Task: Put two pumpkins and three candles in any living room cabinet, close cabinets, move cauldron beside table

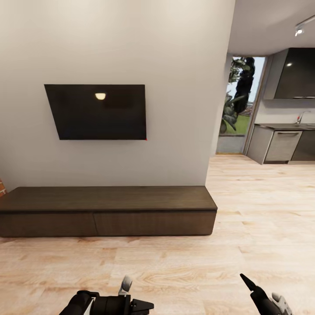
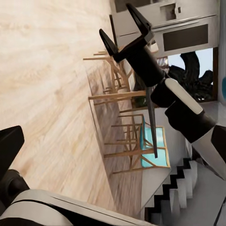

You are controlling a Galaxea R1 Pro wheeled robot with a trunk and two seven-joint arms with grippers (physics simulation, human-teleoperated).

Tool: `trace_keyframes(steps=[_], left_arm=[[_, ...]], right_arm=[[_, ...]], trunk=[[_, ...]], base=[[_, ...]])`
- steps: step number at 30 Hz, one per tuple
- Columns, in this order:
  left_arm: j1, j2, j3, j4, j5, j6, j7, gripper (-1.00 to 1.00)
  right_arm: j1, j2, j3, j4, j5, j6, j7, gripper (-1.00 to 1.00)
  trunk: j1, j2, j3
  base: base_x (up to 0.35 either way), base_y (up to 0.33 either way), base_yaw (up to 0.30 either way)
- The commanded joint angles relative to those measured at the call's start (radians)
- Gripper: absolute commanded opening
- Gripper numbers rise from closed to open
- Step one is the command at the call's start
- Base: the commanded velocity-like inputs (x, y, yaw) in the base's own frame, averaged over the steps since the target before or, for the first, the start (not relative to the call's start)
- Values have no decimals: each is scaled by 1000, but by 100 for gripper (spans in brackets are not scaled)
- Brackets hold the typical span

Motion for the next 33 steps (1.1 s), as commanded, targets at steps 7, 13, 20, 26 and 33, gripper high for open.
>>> trace_keyframes(steps=[7, 13, 20, 26, 33], left_arm=[[1, 9, 8, 3, 13, 11, -6, 100], [1, 9, 7, 3, 14, 10, -6, 100], [1, 3, 5, 3, 14, 9, -1, 100], [2, -2, 4, 3, 14, 9, 0, 100], [3, -4, 2, 3, 14, 9, 1, 100]], right_arm=[[-28, 7, 13, 3, -43, 9, -11, 100], [-58, 14, 50, 4, -48, -20, -15, 100], [-73, 50, 57, 10, -54, -73, -16, 100], [-74, 55, 58, 61, -162, -68, -9, 100], [-74, 55, 58, 128, -240, -26, 2, 100]], trunk=[[0, -1, -1], [0, -1, -1], [0, -1, -1], [0, -1, -1], [0, -1, -1]], base=[[155, 152, 0], [216, 190, 0], [268, 120, 0], [314, 37, 0], [316, 3, 0]])
